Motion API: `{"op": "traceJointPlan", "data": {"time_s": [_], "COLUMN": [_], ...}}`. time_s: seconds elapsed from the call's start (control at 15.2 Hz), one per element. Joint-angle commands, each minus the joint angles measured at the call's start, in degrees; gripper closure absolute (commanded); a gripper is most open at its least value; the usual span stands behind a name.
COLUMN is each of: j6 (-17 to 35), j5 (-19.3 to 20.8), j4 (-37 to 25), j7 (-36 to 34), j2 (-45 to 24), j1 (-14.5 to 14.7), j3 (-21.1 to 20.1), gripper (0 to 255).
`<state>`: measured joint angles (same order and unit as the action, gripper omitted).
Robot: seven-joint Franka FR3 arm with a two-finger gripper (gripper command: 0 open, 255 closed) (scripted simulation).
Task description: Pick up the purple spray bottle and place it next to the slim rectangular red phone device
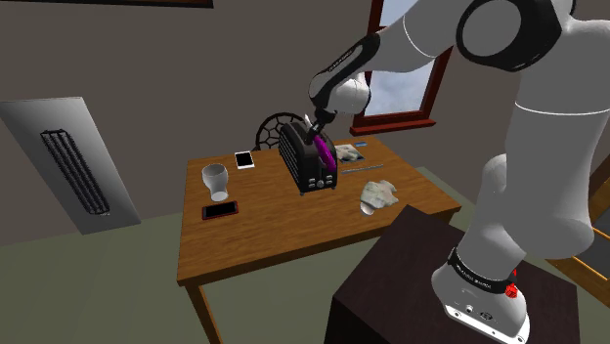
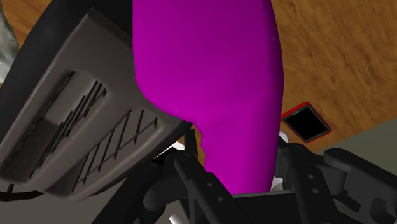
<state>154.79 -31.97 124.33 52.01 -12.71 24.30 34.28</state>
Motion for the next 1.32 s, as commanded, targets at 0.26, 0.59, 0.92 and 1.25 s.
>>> {"op": "traceJointPlan", "data": {"time_s": [0.26, 0.59, 0.92, 1.25], "j6": [2.52, 3.22, 2.61, 5.54], "j5": [5.78, 10.03, 13.4, 9.64], "j4": [0.85, -0.36, -3.56, -3.09], "j7": [-12.4, -22.28, -31.81, -29.03], "j2": [0.2, -1.15, -3.94, -6.65], "j1": [7.86, 14.04, 20.12, 18.04], "j3": [0.0, 0.19, 0.45, -2.2], "gripper": [255, 255, 255, 255]}}
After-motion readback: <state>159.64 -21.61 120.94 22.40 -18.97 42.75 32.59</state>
